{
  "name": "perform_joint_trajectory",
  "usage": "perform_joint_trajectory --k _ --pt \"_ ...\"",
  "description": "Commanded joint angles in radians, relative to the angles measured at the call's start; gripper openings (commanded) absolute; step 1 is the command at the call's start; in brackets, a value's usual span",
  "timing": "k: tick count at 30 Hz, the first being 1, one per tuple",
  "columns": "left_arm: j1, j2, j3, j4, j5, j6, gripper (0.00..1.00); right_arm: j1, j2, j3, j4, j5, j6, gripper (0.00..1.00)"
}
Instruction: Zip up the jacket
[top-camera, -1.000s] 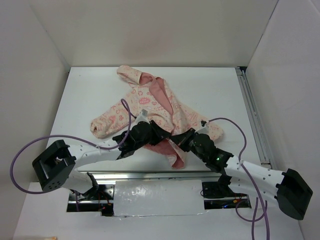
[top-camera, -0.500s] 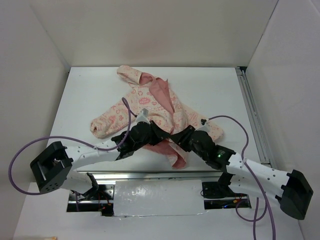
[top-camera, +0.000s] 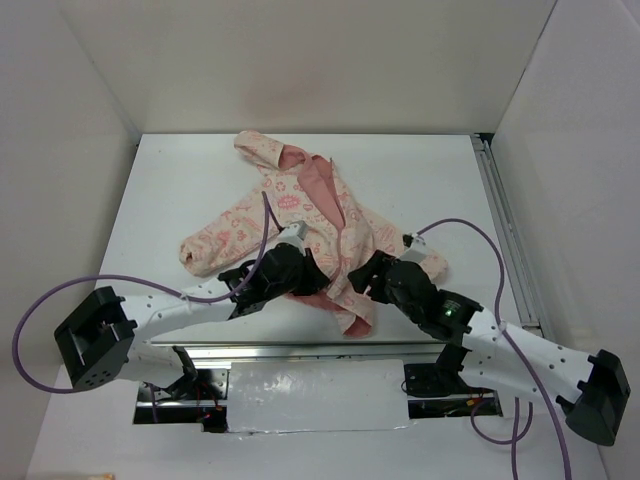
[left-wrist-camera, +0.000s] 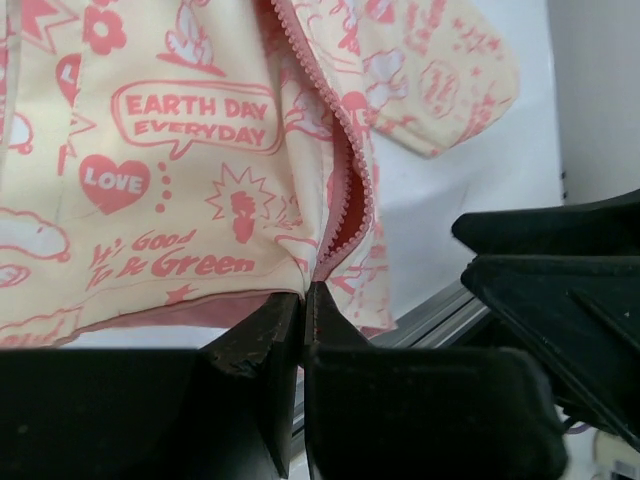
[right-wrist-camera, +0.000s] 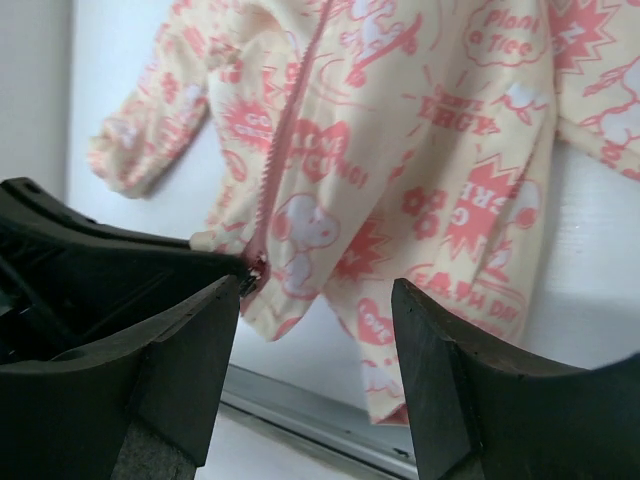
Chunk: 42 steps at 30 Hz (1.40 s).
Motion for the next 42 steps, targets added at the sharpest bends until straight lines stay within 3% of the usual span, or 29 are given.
perform_joint_trajectory --k 1,3,4,7,10,19,31,42 --pt "0.004 0.019 0.019 -0.065 0.028 0.049 0.06 0.003 0.076 0.076 -0.040 0.047 -0.093 0.69" --pt "0.007 0.016 0.010 -0.074 0.030 0.035 0.12 0.001 0.128 0.087 -0.025 0.038 -0.105 0.69" --pt "0.011 0.016 -0.002 -0.074 0.031 0.025 0.22 0.000 0.144 0.090 -0.020 0.039 -0.096 0.69" --pt "0.030 0.006 -0.031 -0.067 0.077 0.010 0.36 -0.017 0.189 0.100 0.000 0.033 -0.079 0.68" --pt "0.037 0.014 -0.050 -0.062 0.117 -0.011 0.42 -0.034 0.192 0.094 0.039 0.001 -0.084 0.68" --pt "0.037 0.077 -0.079 -0.064 0.226 -0.100 0.47 -0.060 0.149 0.042 0.055 -0.050 -0.077 0.67" --pt "0.027 -0.040 -0.206 0.126 0.286 -0.232 0.58 -0.068 0.124 0.013 0.061 -0.056 -0.062 0.67" --pt "0.021 0.108 -0.093 0.159 0.228 -0.263 0.60 -0.081 0.023 -0.027 0.015 -0.019 -0.036 0.67"
